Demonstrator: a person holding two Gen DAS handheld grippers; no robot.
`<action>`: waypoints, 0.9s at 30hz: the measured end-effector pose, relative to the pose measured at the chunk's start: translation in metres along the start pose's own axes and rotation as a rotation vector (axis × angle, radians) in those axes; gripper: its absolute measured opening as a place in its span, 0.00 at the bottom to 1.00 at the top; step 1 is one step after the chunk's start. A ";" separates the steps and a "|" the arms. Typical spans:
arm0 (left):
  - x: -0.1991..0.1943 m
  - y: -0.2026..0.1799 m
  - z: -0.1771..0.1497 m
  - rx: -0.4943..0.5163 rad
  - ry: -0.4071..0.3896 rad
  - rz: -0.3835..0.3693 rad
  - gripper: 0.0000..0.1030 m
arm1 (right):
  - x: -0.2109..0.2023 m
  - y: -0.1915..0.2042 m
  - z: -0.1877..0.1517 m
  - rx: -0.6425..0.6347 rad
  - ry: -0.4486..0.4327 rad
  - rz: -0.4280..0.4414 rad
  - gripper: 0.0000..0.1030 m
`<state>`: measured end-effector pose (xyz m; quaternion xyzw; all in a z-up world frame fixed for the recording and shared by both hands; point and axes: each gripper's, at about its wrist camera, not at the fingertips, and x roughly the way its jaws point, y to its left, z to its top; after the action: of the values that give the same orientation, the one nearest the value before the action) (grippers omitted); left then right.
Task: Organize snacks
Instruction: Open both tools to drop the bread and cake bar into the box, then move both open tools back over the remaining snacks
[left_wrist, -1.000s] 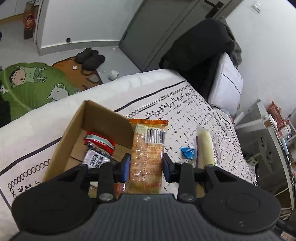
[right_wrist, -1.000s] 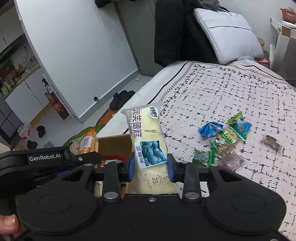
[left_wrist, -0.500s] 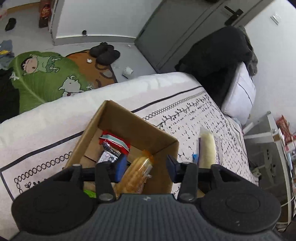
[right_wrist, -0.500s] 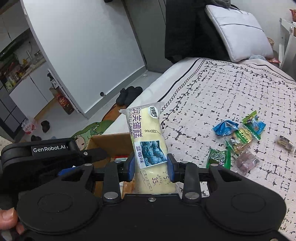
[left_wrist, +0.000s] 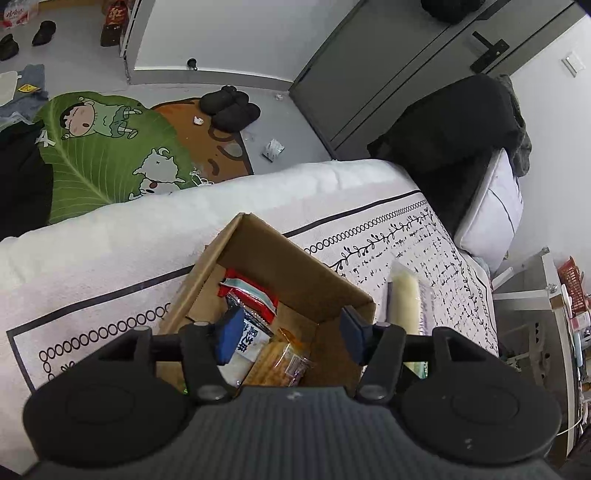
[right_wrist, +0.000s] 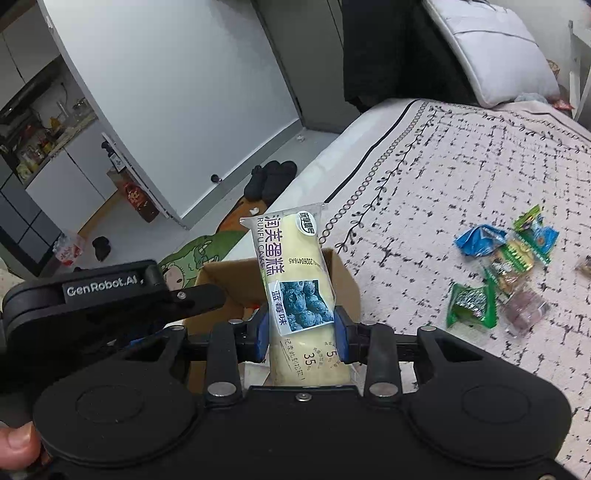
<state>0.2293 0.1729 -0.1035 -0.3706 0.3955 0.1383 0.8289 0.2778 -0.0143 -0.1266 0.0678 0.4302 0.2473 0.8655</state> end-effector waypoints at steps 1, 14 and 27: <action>0.001 0.000 0.000 -0.002 0.001 0.000 0.55 | 0.002 0.001 -0.001 0.001 0.010 0.003 0.35; 0.007 -0.005 -0.004 0.020 0.017 0.009 0.56 | -0.011 -0.025 -0.001 0.037 0.003 -0.020 0.54; 0.010 -0.034 -0.022 0.113 0.032 -0.012 0.68 | -0.040 -0.080 -0.001 0.042 -0.030 -0.110 0.66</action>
<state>0.2410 0.1327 -0.1033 -0.3278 0.4137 0.1047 0.8429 0.2858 -0.1032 -0.1249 0.0659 0.4254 0.1893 0.8825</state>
